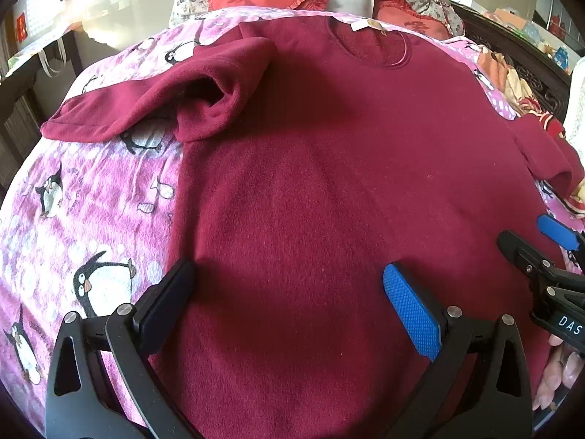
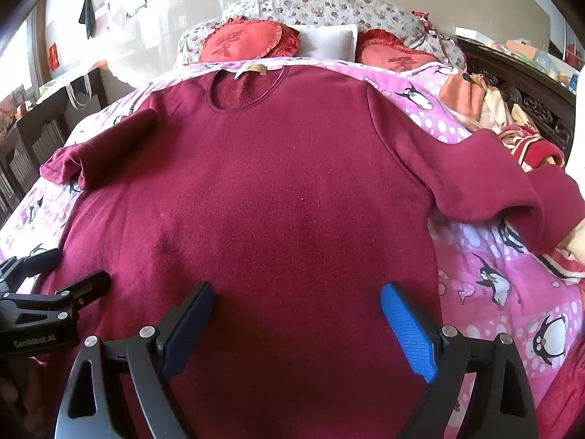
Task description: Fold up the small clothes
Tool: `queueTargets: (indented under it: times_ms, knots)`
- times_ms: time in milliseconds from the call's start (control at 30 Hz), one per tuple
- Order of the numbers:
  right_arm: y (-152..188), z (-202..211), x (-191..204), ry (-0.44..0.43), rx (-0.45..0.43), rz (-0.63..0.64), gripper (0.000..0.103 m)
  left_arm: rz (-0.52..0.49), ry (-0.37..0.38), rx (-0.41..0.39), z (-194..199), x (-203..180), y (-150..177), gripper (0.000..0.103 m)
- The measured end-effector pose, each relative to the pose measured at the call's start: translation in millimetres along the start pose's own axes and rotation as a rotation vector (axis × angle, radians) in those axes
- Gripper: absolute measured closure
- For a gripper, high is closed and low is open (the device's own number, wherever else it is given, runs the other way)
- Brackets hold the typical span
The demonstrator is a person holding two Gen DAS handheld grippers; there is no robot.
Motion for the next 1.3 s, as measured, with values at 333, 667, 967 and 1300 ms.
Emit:
queueTargets:
  times_ms: [333, 667, 967, 1300]
  knots:
    - [2.2, -8.8, 0.4, -0.024, 0.06, -0.015, 0.0, -0.019, 0.011, 0.004, -9.4, 5.2, -1.6, 0.0]
    - [3.7, -13.4, 3.2, -0.01, 0.067, 0.009, 0.0, -0.023, 0.018, 0.001, -15.0, 7.8, 0.1, 0.0]
    - [3.2, -13.8, 2.5, -0.013, 0.054, 0.003, 0.0, -0.028, 0.019, -0.007, -17.2, 6.8, 0.3, 0.0]
    - [3.0, -12.5, 3.2, -0.002, 0.051, 0.013, 0.0, -0.033, 0.04, -0.009, -15.5, 8.1, 2.2, 0.0]
Point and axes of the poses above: each gripper's, at about its wrist camera, not at the fingertips, and z roughly against the way its jaws point, x to its left, y to its underside, the point moved 6 cm from there along -z, roughly the way its jaws point, and after that the axes turned 15 degrees about -x, right-handed, at the moved point
